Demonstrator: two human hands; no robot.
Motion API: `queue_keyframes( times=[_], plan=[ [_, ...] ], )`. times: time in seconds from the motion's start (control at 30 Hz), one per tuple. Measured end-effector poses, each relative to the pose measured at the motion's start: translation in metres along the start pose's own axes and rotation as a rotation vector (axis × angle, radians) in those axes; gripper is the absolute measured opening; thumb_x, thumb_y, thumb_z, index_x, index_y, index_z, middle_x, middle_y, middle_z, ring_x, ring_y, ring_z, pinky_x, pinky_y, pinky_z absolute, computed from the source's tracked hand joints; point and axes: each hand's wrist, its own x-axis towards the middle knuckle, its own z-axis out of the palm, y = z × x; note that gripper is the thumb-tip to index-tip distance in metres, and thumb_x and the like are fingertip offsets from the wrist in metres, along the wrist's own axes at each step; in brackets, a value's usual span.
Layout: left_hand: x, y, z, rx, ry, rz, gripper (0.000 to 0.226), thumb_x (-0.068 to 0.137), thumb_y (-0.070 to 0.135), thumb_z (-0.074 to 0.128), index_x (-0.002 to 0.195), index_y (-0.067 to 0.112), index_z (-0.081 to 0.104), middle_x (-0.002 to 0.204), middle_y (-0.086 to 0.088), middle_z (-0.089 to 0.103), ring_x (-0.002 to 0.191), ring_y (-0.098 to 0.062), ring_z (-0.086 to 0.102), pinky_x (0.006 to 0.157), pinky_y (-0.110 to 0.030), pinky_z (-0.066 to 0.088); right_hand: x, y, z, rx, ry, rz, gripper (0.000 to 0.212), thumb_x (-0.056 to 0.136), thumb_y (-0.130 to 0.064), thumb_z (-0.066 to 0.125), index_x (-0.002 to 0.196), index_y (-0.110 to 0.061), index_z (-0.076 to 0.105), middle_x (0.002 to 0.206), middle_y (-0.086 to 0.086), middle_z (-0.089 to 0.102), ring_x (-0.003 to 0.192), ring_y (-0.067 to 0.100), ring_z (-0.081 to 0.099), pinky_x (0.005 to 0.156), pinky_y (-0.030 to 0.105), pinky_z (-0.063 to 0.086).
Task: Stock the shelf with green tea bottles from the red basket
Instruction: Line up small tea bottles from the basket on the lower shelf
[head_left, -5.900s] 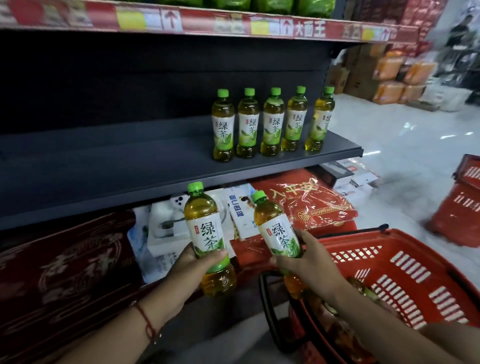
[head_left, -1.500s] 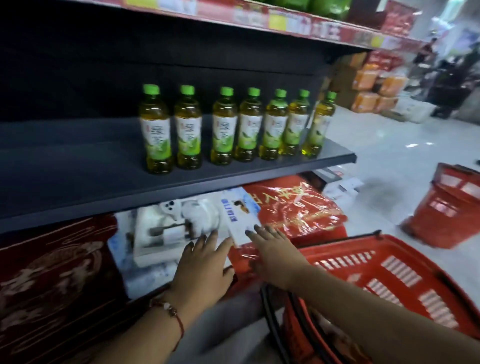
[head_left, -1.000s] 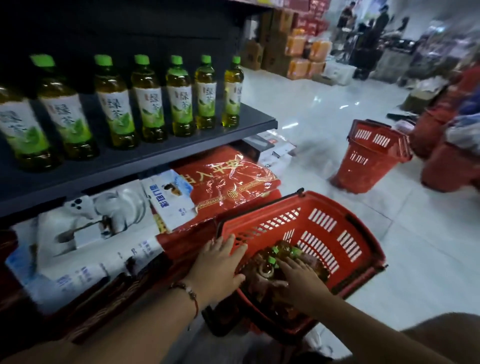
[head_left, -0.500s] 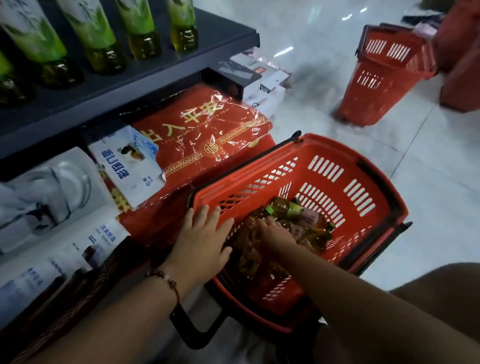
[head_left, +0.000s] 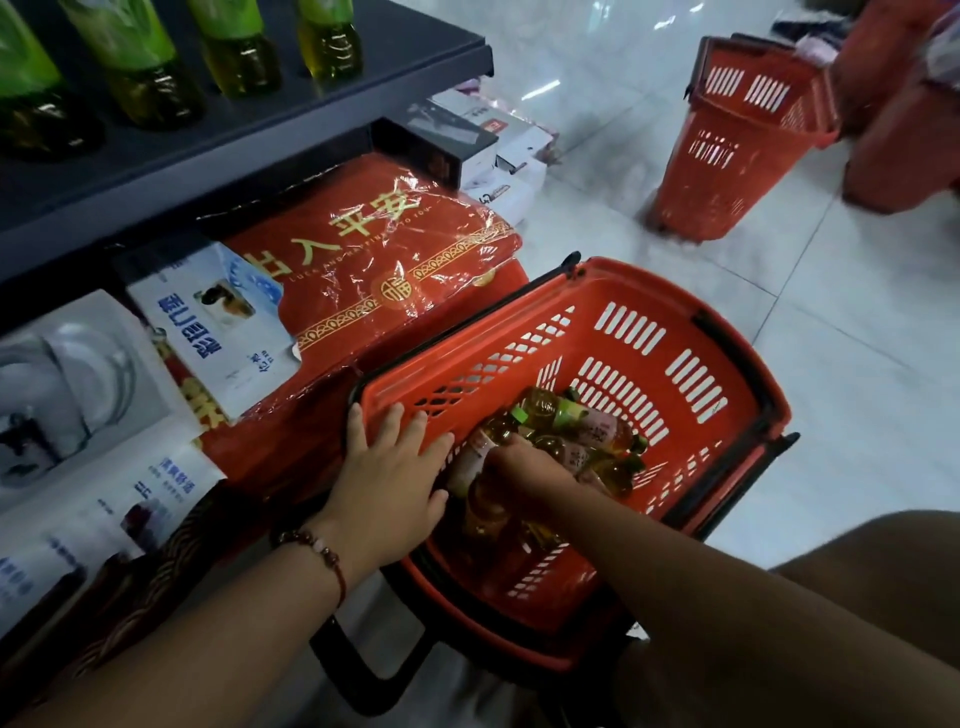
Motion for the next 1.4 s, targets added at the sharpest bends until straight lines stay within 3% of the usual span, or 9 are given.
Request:
queue_keyframes(
  times=[0.23, 0.37, 0.5, 0.6, 0.7, 0.87, 1.1, 1.2, 1.4],
  plan=[
    [0.001, 0.006, -0.006, -0.245, -0.005, 0.004, 0.084, 0.086, 0.068, 0.052, 0.154, 0.031, 0.018, 0.162, -0.003, 0.026, 0.153, -0.032, 0.006, 0.118, -0.062, -0.009, -0.082, -0.036, -0.095, -0.041, 0.202, -0.33, 0.038, 0.093, -0.023, 0.064, 0.129, -0.016, 0.059, 0.127, 0.001, 0.048, 0.105, 0.01, 0.051, 0.082, 0.017, 0.05],
    [-0.001, 0.017, -0.024, -1.083, 0.133, 0.001, 0.068, 0.074, 0.049, 0.082, 0.131, 0.038, 0.045, 0.121, 0.017, 0.062, 0.116, -0.005, 0.059, 0.101, -0.041, 0.05, -0.118, -0.052, -0.149, -0.022, 0.355, -0.455, 0.033, 0.092, -0.028, 0.065, 0.123, -0.019, 0.062, 0.117, -0.004, 0.048, 0.104, 0.012, 0.055, 0.079, 0.018, 0.052],
    [-0.002, 0.023, -0.043, -1.33, 0.331, -0.09, 0.054, 0.075, 0.029, 0.085, 0.12, 0.034, 0.055, 0.106, 0.015, 0.067, 0.096, 0.004, 0.064, 0.078, -0.017, 0.05, -0.119, -0.054, -0.167, 0.246, 0.516, -0.495, 0.026, 0.095, -0.03, 0.061, 0.119, -0.021, 0.063, 0.114, -0.002, 0.057, 0.099, 0.01, 0.058, 0.079, 0.017, 0.048],
    [-0.002, 0.015, -0.049, -1.341, 0.411, -0.212, 0.055, 0.072, 0.038, 0.085, 0.119, 0.038, 0.054, 0.105, 0.018, 0.067, 0.093, 0.004, 0.065, 0.077, -0.02, 0.049, -0.101, -0.048, -0.149, 0.478, 0.654, -0.366, 0.031, 0.1, -0.043, 0.049, 0.115, -0.019, 0.063, 0.106, -0.005, 0.063, 0.094, 0.01, 0.061, 0.075, 0.023, 0.05],
    [-0.002, 0.004, -0.05, -1.284, 0.445, -0.25, 0.056, 0.073, 0.039, 0.085, 0.119, 0.038, 0.052, 0.106, 0.019, 0.065, 0.095, 0.004, 0.063, 0.076, -0.019, 0.048, -0.07, -0.017, -0.104, 0.425, 0.411, -0.085, 0.034, 0.1, -0.042, 0.05, 0.12, -0.016, 0.059, 0.101, -0.005, 0.064, 0.088, 0.012, 0.062, 0.069, 0.022, 0.049],
    [0.003, -0.003, -0.047, -1.267, 0.44, -0.234, 0.052, 0.071, 0.034, 0.087, 0.112, 0.039, 0.055, 0.102, 0.018, 0.068, 0.088, 0.008, 0.065, 0.074, -0.017, 0.048, -0.044, 0.046, -0.028, -0.21, -0.1, 0.199, 0.041, 0.096, -0.029, 0.057, 0.135, -0.018, 0.05, 0.11, 0.003, 0.061, 0.093, 0.018, 0.062, 0.083, 0.033, 0.058],
    [0.021, -0.003, -0.039, -1.213, 0.385, -0.189, 0.061, 0.067, 0.049, 0.085, 0.12, 0.037, 0.057, 0.103, 0.019, 0.068, 0.091, 0.005, 0.066, 0.08, -0.025, 0.053, -0.012, 0.062, 0.001, -0.195, -0.518, 0.342, 0.043, 0.097, -0.021, 0.056, 0.138, -0.008, 0.047, 0.115, 0.007, 0.056, 0.11, 0.022, 0.054, 0.098, 0.03, 0.042],
    [0.025, -0.001, -0.039, -1.204, 0.358, -0.159, 0.059, 0.07, 0.046, 0.085, 0.121, 0.036, 0.057, 0.103, 0.02, 0.068, 0.09, 0.01, 0.064, 0.075, -0.016, 0.049, -0.007, 0.061, 0.004, -0.199, -0.561, 0.324, 0.045, 0.098, -0.016, 0.054, 0.141, -0.005, 0.041, 0.117, 0.011, 0.05, 0.109, 0.023, 0.051, 0.098, 0.03, 0.04],
    [0.028, -0.009, -0.042, -1.19, 0.339, -0.151, 0.06, 0.066, 0.053, 0.084, 0.117, 0.038, 0.057, 0.105, 0.018, 0.068, 0.096, 0.001, 0.065, 0.086, -0.033, 0.055, -0.001, 0.042, -0.013, -0.054, -0.322, 0.239, 0.037, 0.1, -0.025, 0.053, 0.132, -0.007, 0.059, 0.131, 0.014, 0.06, 0.122, 0.031, 0.057, 0.098, 0.036, 0.045]
  ],
)
